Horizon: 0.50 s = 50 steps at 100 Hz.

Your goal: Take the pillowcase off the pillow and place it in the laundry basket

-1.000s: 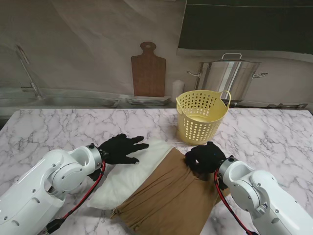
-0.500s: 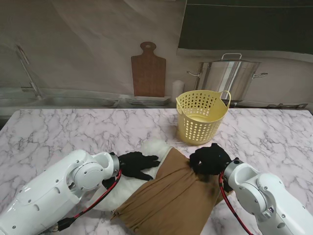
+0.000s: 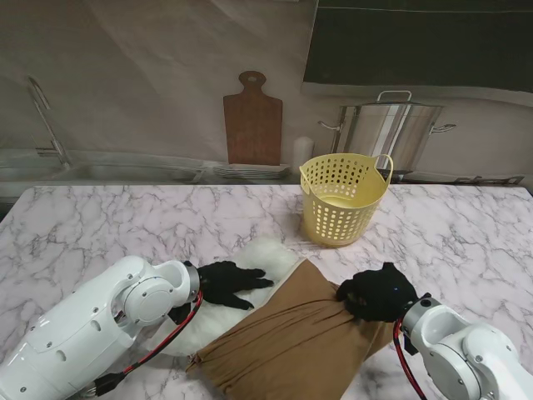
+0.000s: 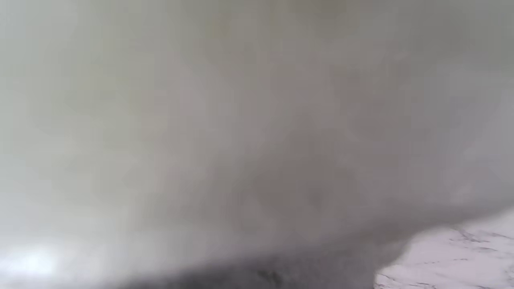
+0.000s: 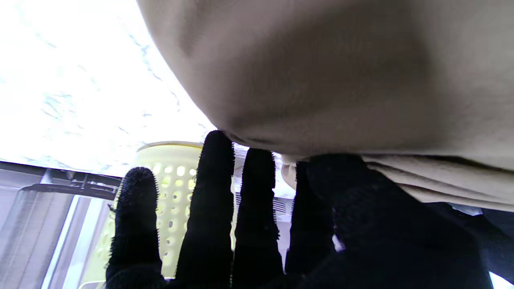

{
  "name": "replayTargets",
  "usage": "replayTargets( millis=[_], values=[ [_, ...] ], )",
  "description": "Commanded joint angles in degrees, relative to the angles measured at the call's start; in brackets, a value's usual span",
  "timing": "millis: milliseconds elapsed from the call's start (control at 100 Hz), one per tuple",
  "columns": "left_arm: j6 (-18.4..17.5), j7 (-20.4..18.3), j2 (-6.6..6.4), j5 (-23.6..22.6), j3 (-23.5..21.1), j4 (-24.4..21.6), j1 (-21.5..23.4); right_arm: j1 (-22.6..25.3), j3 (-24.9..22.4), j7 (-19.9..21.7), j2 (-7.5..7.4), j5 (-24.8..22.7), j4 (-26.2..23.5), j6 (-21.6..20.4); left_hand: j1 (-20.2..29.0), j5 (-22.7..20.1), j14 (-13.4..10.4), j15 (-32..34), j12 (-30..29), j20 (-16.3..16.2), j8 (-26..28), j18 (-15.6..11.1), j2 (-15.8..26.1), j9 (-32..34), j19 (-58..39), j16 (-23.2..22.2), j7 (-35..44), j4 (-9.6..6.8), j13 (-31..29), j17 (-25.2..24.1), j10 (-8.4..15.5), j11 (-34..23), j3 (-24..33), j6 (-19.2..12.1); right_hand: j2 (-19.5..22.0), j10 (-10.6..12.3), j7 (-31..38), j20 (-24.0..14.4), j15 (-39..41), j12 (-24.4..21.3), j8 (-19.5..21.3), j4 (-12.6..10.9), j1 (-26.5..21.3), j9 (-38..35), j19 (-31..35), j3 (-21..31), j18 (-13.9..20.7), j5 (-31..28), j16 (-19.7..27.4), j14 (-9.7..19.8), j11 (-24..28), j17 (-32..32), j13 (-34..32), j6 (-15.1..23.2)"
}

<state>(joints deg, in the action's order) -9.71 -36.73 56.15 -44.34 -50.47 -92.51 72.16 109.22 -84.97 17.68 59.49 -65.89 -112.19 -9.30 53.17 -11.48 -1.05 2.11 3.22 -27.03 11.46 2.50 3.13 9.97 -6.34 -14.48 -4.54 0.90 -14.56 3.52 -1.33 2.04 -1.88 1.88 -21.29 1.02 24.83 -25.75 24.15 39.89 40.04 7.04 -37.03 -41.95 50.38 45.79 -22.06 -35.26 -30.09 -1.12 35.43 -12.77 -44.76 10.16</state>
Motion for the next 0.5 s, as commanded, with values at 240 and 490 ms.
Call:
replayTargets(
  millis=[240, 490],
  values=[
    [0.37, -2.40, -1.74, -0.89, 0.31, 3.94, 1.88, 1.19, -0.34, -12.23, 0.59, 2.10, 4.44, 2.64, 6.15, -2.27, 7.53, 4.43, 0.55, 0.01, 0.75, 1.48, -5.92, -0.48, -24.55, -0.94, 4.49, 0.20, -2.89, 0.44, -4.96, -1.91, 0.16, 4.73, 2.68, -1.49, 23.95, 0.32, -1.18, -5.13, -7.16, -0.29, -0.01, 0.26, -1.08, -7.56, -1.29, 0.19, 0.39, -1.87, -2.15, 1.77, 0.19, -2.45],
    [0.18, 0.50, -1.21, -0.59, 1.35, 4.59, 1.22, -4.01, 2.56, -10.55, 0.50, 4.44, 3.59, 1.24, 7.12, 3.24, 7.79, 4.76, 0.40, -0.40, -0.47, 1.99, -6.61, -1.94, -24.95, -1.17, 2.91, -0.05, -3.36, 0.70, -5.54, -1.75, 0.65, 5.70, 7.10, -1.15, -3.39, 0.60, 1.77, -1.04, -8.28, -4.75, 9.02, 7.14, -2.79, -15.01, -1.50, 12.73, -2.22, -1.60, 3.60, 3.84, 3.02, -5.63]
  ],
)
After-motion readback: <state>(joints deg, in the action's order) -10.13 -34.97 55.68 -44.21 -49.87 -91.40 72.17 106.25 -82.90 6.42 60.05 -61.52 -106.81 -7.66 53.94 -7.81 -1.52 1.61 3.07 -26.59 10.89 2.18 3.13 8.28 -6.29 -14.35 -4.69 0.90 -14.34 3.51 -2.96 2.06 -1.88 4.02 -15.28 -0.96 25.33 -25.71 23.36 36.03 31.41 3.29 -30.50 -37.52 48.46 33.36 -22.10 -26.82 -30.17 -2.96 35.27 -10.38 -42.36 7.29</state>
